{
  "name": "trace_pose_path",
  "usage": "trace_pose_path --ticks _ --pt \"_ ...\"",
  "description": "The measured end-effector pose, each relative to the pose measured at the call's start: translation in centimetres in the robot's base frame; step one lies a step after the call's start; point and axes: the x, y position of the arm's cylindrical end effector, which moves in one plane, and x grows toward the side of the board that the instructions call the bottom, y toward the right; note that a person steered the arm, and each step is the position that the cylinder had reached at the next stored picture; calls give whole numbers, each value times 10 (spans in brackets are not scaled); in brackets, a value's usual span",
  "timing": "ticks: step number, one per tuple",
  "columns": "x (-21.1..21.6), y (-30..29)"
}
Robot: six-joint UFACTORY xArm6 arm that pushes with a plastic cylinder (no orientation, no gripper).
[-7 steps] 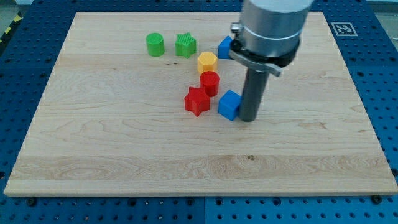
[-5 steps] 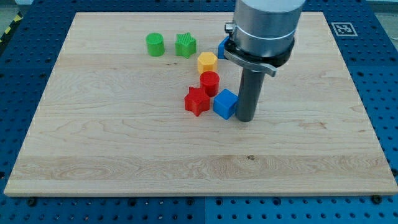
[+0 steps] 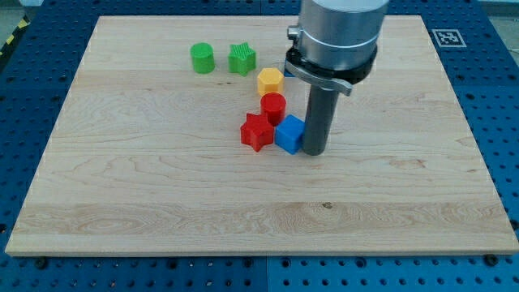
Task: Place the cube below the red circle
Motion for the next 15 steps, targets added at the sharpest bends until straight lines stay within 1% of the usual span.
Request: trace_pose_path --ticks 1,3,5,7,8,9,10,11,12,13,14,15 --pt "-2 -13" --pt "-6 27" --pt "-38 -1" --pt "-43 -2" --pt "-27 -11" --pt "-1 -28" --pt "2 -29" --pt "6 -17" --pt "22 -11" --pt "32 -40" --pt "32 -94" --pt "32 -109"
